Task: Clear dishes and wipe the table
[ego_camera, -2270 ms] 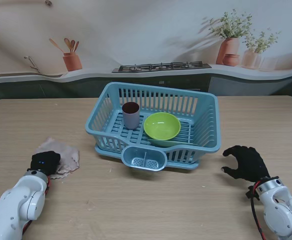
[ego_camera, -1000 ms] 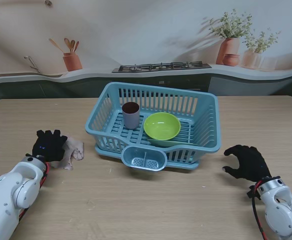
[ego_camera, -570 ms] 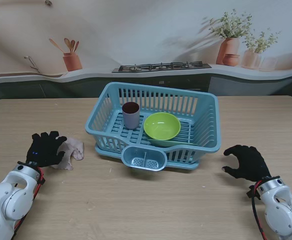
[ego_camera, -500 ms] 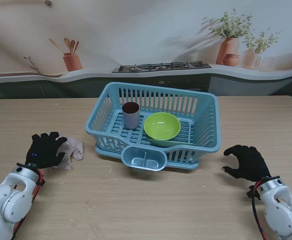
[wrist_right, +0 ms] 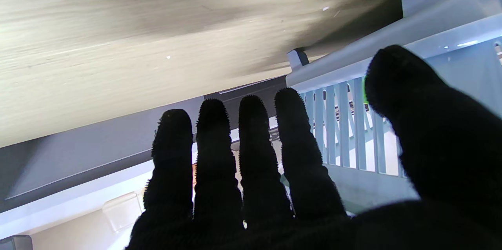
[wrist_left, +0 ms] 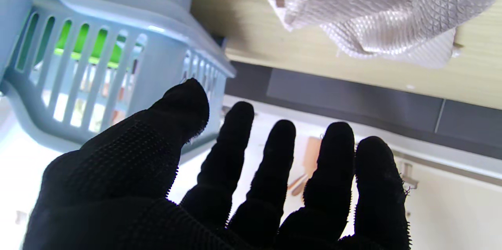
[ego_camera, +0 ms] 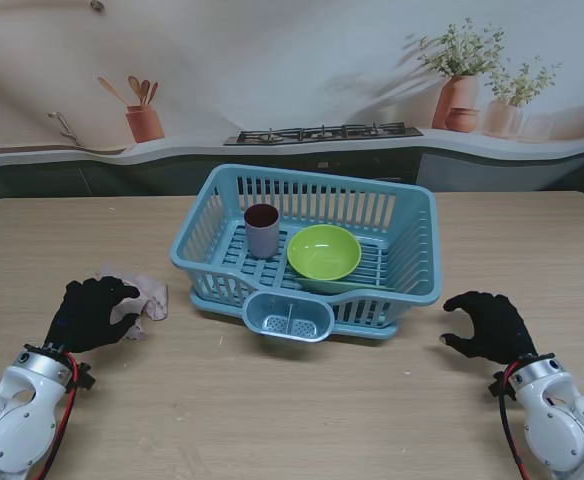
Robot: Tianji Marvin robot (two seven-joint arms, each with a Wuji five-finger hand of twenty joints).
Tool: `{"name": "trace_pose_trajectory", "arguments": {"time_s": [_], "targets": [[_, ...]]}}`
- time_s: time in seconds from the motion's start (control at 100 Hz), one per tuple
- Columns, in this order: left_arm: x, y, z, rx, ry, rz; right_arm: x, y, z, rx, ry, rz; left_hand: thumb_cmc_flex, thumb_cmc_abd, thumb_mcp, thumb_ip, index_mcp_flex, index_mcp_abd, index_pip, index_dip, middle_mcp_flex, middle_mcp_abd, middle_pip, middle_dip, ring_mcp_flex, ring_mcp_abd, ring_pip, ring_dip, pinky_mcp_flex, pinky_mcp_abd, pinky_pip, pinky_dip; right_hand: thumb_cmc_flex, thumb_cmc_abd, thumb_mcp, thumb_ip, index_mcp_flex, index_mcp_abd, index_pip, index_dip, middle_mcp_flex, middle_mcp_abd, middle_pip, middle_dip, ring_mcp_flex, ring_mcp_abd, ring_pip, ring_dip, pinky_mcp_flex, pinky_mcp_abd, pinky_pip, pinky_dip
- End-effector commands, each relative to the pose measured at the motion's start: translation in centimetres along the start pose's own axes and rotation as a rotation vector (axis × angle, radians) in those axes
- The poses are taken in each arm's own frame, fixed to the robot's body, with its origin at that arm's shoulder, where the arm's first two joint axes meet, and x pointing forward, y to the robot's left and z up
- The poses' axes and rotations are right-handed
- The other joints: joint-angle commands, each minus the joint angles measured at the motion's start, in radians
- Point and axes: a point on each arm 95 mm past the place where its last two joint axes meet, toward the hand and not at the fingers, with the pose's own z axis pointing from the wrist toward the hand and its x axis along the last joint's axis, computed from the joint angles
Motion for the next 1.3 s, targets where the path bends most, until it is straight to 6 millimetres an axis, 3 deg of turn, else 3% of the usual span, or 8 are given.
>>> {"name": "trace_pose_trajectory", "arguments": {"time_s": [0.0, 0.5, 0.73, 0.98, 1.29], "targets": [[0.7, -0.1, -0.4, -0.009, 0.009, -0.011, 0.2, -0.3, 0.0, 0.007, 0.004, 0.006, 0.015, 0.026, -0.002, 0.030, 0.028, -0.004, -0.012, 0.002, 0.000, -0.001, 0.004, 0.011, 0.021, 0.009, 0.007, 0.012, -0.002, -0.006, 0.029, -0.014, -0.017, -0.013, -0.018, 0.011, -0.032, 0.024, -0.002, 0.003, -0.033, 0.001, 0.009, 0.002, -0.020, 0.005, 0.002, 0.003, -0.021, 0.006, -0.016, 0.009], [2.0, -1.4, -1.8, -0.016, 0.041, -0.197, 0.3, -0.4, 0.1, -0.017, 0.025, 0.029, -0.004, 0.026, -0.018, 0.030, 0.030, 0.002, -0.026, -0.020, 0.007, -0.001, 0.003, 0.011, 0.037, 0.007, 0.020, 0.016, 0.027, -0.014, 0.046, -0.003, -0.028, -0.011, -0.052, 0.013, -0.169, 0.059, 0.126, 0.062, -0.133, 0.015, 0.144, 0.048, -0.074, 0.002, 0.100, 0.050, -0.045, -0.024, 0.003, 0.034], [2.1, -1.5, -2.0, -0.036, 0.056, -0.263, 0.5, -0.2, -0.1, -0.020, 0.039, 0.039, 0.020, -0.032, 0.042, 0.035, 0.006, -0.009, -0.031, -0.023, -0.019, -0.019, -0.002, 0.009, 0.022, -0.020, 0.004, 0.009, 0.023, -0.035, 0.022, -0.016, -0.029, -0.008, -0.062, 0.016, -0.196, 0.063, 0.166, 0.080, -0.149, 0.017, 0.190, 0.062, -0.083, 0.001, 0.139, 0.067, -0.048, -0.032, 0.012, 0.044], [2.0, -1.6, -2.1, -0.038, 0.069, -0.250, 0.7, -0.4, -0.4, -0.011, 0.041, 0.046, 0.068, -0.068, 0.106, 0.034, -0.005, -0.029, -0.028, -0.015, -0.025, -0.042, -0.005, 0.008, 0.029, -0.047, -0.009, 0.002, 0.023, -0.054, 0.000, -0.031, -0.032, 0.015, -0.090, 0.018, -0.219, 0.066, 0.160, 0.077, -0.171, 0.016, 0.194, 0.061, -0.100, -0.002, 0.138, 0.067, -0.058, -0.035, 0.009, 0.047], [1.9, -1.5, -2.2, -0.068, 0.078, -0.235, 0.8, -0.5, -0.5, 0.005, 0.042, 0.053, 0.058, -0.106, 0.135, 0.028, -0.042, -0.045, -0.044, -0.018, -0.063, -0.075, -0.027, -0.002, -0.011, -0.077, -0.050, -0.013, -0.006, -0.091, -0.039, -0.058, -0.029, 0.044, -0.147, 0.027, -0.239, 0.066, 0.135, 0.062, -0.190, 0.012, 0.182, 0.054, -0.116, -0.008, 0.127, 0.061, -0.074, -0.041, -0.001, 0.053]]}}
